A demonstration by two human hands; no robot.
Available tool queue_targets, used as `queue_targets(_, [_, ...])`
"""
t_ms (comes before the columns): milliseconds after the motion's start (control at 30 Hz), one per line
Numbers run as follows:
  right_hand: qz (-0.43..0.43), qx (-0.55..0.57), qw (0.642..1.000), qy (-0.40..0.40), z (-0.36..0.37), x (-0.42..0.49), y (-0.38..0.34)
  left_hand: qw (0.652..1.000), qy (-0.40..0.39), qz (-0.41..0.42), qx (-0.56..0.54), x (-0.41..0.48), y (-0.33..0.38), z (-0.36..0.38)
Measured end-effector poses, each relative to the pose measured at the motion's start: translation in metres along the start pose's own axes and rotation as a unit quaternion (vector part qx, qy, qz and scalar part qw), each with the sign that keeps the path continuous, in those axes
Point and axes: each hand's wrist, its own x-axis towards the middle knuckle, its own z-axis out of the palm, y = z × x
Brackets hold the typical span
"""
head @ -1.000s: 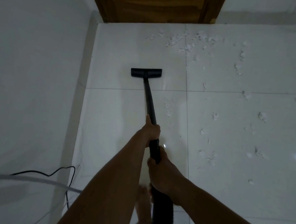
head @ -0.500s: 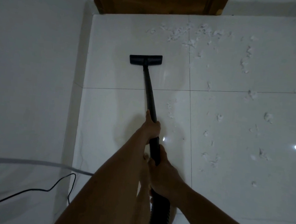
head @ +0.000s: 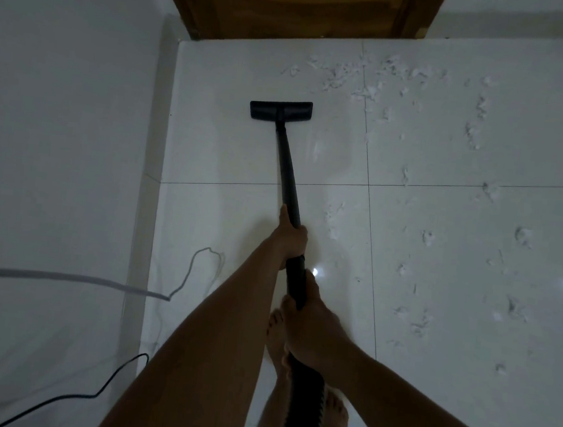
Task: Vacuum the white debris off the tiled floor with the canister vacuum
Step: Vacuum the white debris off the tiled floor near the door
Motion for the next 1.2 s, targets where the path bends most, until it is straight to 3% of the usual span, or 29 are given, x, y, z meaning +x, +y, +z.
queue_targets(367, [0.004,0.007,1.000,-0.004,-0.012,-0.014,0.008,1.000,-0.012,-0.019,-0.013,-0.012,-0.001,0.016])
queue_targets(1200, [-0.009,0.013,1.000,0.006,-0.018,0.090,-0.037,0.999,0.007,0.032,0.008,0.090,0.047,-0.022])
